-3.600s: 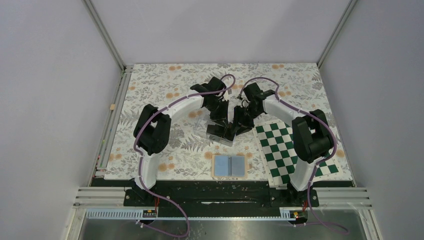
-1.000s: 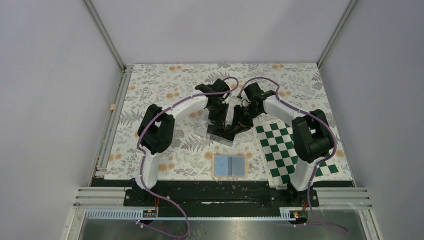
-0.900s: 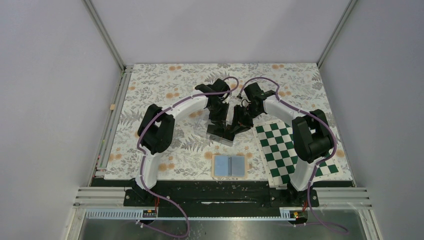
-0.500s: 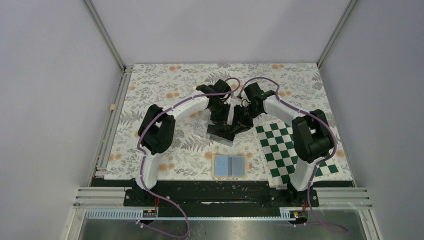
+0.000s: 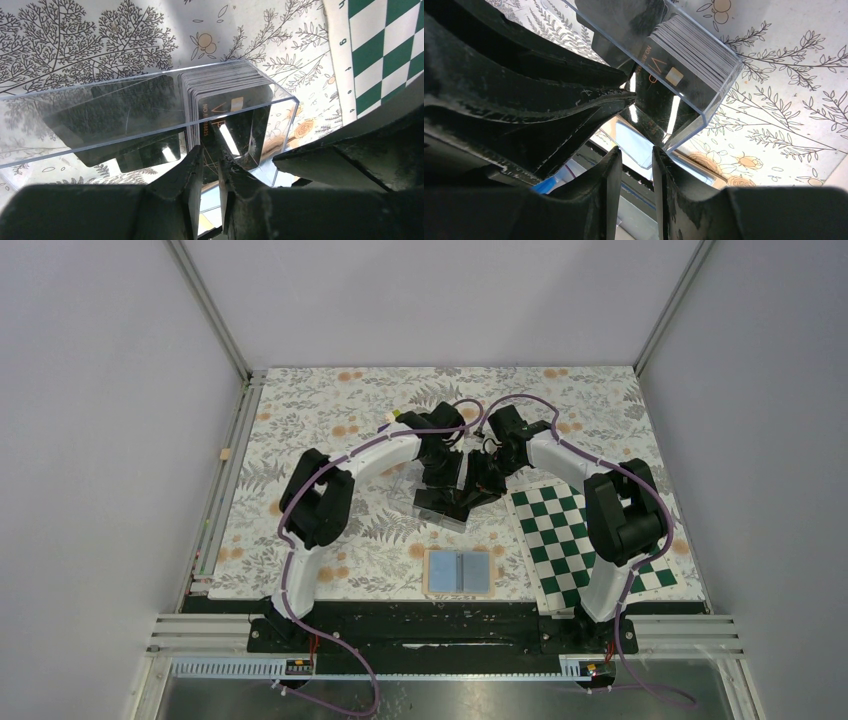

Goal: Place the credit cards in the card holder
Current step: Pick up the credit card from the storage box.

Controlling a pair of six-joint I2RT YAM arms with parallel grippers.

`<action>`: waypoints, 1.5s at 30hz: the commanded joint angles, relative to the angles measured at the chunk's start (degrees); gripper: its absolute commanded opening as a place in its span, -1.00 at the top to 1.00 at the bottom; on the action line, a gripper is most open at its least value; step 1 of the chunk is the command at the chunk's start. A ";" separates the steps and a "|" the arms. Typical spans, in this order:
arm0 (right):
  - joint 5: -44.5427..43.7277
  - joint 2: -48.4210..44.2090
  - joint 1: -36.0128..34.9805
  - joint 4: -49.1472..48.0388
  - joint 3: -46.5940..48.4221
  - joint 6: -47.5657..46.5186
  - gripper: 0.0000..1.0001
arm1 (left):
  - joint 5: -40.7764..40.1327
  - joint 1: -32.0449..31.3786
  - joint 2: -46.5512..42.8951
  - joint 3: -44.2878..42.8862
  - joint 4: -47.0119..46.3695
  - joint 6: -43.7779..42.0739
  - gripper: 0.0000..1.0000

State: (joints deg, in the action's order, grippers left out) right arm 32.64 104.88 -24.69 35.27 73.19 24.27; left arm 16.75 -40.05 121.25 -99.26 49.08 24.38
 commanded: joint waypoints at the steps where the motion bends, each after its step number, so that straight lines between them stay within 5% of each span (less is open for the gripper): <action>1: 1.60 -0.49 0.00 -0.09 -0.07 -0.29 0.29 | -1.48 -0.54 0.94 -1.25 0.15 -1.03 0.63; 16: 1.61 -0.29 -0.01 -0.06 -0.32 -0.36 0.29 | -0.51 -1.47 1.26 -2.05 0.29 -1.09 1.00; 30: -8.82 -7.86 0.88 -1.16 -3.75 -0.60 0.25 | -0.22 -1.62 0.35 -2.26 0.29 -0.83 1.00; 45: -6.02 -4.38 1.16 -2.33 -6.39 -0.47 0.27 | 3.04 -1.65 -0.43 -0.88 -2.59 0.66 0.94</action>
State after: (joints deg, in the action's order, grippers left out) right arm 25.65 99.04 -23.70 33.61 67.02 24.21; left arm 16.86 -41.41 122.10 -99.55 49.25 24.08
